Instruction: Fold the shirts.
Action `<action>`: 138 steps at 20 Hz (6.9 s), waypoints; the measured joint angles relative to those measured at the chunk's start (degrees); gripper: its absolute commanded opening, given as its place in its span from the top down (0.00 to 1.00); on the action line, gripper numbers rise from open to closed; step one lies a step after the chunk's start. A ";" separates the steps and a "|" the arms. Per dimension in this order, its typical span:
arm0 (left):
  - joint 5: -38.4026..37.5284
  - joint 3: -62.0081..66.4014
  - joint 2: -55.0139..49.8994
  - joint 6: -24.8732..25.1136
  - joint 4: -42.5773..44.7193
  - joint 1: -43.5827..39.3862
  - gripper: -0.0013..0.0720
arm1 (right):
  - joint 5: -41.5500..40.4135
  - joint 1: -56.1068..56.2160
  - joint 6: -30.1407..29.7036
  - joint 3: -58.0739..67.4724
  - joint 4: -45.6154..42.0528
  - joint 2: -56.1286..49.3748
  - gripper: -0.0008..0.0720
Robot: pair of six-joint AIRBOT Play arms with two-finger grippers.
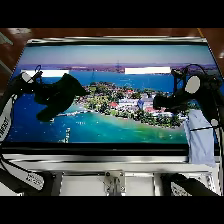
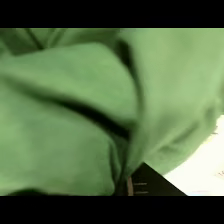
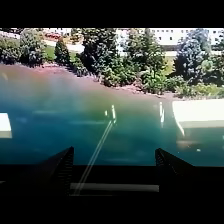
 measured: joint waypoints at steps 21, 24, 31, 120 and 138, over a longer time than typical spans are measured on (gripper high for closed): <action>3.13 -3.65 14.71 -0.31 -8.98 -53.83 0.03 | 10.49 0.00 -11.02 0.00 -6.97 10.91 0.12; -2.10 -4.00 13.38 -1.01 -9.70 -50.21 0.03 | 11.34 0.00 -11.08 0.00 -8.11 11.26 0.12; -11.67 -14.32 23.23 1.53 -9.97 -24.46 0.03 | 10.71 0.00 -12.09 0.00 -11.04 11.43 0.12; 3.23 -32.63 30.23 7.26 -13.22 -4.66 0.02 | -14.80 -5.92 -21.31 -16.70 20.90 3.98 0.12; 2.73 -59.06 28.15 18.80 -31.80 -12.07 0.05 | 0.74 -22.86 -22.12 -35.15 25.46 14.80 0.12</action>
